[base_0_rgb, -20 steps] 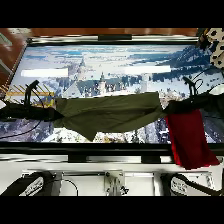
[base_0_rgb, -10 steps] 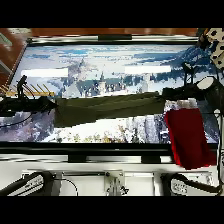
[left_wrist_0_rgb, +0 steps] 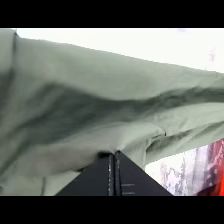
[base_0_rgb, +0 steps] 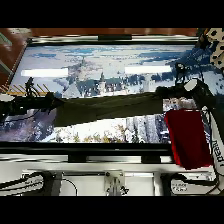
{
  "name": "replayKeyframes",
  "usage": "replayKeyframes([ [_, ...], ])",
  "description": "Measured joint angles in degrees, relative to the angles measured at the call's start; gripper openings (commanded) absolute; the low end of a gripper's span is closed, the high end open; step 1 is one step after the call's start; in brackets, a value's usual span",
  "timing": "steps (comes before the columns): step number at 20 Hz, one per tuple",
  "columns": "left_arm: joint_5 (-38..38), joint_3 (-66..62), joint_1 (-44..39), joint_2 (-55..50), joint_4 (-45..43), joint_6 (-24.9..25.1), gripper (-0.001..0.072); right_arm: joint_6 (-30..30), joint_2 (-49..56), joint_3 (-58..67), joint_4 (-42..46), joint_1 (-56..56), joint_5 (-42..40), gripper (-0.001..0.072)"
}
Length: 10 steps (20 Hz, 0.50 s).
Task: Fold the shirts.
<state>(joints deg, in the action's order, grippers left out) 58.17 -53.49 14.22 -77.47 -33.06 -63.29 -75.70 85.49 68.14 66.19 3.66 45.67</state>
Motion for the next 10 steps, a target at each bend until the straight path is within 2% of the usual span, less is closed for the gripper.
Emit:
replayKeyframes([
  [1, -0.4, 0.0, -0.1, -0.9, 0.2, -0.3, 0.0031, -1.0, 0.5, 0.0, 0.6, -0.1, 0.2, 0.0084],
  [2, -1.0, 0.0, -0.2, -1.7, 0.3, -0.6, 0.0067, -2.0, 0.9, 0.0, 0.9, -0.1, 0.3, 0.0206],
  [3, -1.3, 0.0, -0.2, -2.3, 0.3, -1.0, 0.0219, -2.9, 1.4, 0.0, 1.1, -0.2, 0.4, 0.0565],
  [4, -1.4, 0.0, -0.2, -2.8, 0.5, -1.4, 0.0431, -3.4, 1.7, 0.0, 1.2, -0.2, 0.5, 0.0697],
  [5, -1.4, -0.2, -0.2, -3.1, 0.7, -1.7, 0.0528, -3.8, 1.9, 0.0, 1.2, -0.2, 0.7, 0.0697],
  [10, 1.3, -1.5, 0.4, -3.7, 1.1, -2.2, 0.0532, -6.9, 2.0, 0.0, 4.0, 1.9, 5.2, 0.0697],
])
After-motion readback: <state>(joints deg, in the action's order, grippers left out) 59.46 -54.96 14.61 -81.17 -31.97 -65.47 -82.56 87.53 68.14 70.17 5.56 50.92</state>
